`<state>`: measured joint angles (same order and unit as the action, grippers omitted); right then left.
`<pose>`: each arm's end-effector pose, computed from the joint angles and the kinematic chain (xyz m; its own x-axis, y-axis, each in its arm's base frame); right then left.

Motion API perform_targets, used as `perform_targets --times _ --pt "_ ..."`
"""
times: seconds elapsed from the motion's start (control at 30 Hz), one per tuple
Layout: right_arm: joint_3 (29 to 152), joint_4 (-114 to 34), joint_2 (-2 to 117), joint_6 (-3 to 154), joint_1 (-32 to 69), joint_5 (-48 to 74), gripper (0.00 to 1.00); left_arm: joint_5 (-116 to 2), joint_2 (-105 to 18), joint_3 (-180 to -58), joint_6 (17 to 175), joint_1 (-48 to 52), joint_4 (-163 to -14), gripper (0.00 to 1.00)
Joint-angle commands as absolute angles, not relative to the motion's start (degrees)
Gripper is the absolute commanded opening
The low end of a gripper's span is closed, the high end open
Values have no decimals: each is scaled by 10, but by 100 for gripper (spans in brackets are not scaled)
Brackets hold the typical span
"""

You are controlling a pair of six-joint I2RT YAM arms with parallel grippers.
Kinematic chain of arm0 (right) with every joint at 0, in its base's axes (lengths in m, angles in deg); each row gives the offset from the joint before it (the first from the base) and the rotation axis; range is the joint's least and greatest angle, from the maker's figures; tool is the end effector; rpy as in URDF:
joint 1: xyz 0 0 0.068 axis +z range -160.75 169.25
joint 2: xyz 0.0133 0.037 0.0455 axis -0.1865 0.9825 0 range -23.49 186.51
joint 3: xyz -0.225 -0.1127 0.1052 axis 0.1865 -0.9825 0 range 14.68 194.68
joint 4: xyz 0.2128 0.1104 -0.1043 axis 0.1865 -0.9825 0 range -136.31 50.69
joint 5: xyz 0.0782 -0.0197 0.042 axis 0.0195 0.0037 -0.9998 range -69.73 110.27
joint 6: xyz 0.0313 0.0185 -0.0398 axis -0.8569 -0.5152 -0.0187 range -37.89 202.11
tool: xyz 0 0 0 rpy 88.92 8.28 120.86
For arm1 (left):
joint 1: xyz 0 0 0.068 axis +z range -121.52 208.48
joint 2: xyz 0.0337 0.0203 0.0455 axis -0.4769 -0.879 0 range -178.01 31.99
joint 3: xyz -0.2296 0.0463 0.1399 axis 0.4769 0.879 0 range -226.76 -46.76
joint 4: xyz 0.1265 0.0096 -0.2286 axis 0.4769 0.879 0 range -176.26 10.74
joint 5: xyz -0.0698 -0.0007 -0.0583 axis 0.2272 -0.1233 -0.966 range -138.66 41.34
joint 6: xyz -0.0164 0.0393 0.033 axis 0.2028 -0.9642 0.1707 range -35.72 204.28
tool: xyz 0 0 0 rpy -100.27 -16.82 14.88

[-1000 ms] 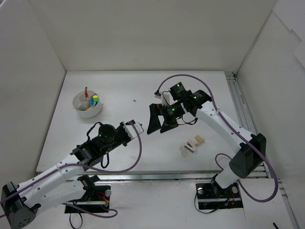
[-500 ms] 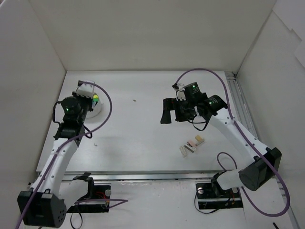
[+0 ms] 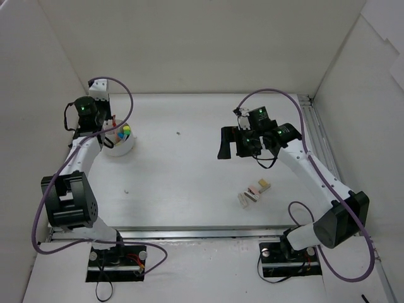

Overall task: Sort the stationery into containers
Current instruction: Place the pen in the storage box.

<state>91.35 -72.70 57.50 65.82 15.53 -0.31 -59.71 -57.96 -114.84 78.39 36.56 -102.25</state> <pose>0.2746 0.1495 0.3499 -0.7126 -0.0589 -0.6991 -0.4832 0.7636 0.4282 0.3751 0.0463 0.3308 -0.0959 0.0882 -0.9915 0.0611 0.9947 0.0826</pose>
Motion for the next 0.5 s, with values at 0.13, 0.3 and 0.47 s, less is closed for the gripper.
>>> perform_targets --times 0.13,0.3,0.47 --pt "937 -705 597 663 142 -17 98 -643 -634 -1223 830 382 -1099 0" --pt "939 -705 605 662 134 -26 98 -626 -657 -1217 850 382 -1102 0" --pt "932 -705 606 663 126 -35 98 -593 -635 -1154 880 382 -1145 0"
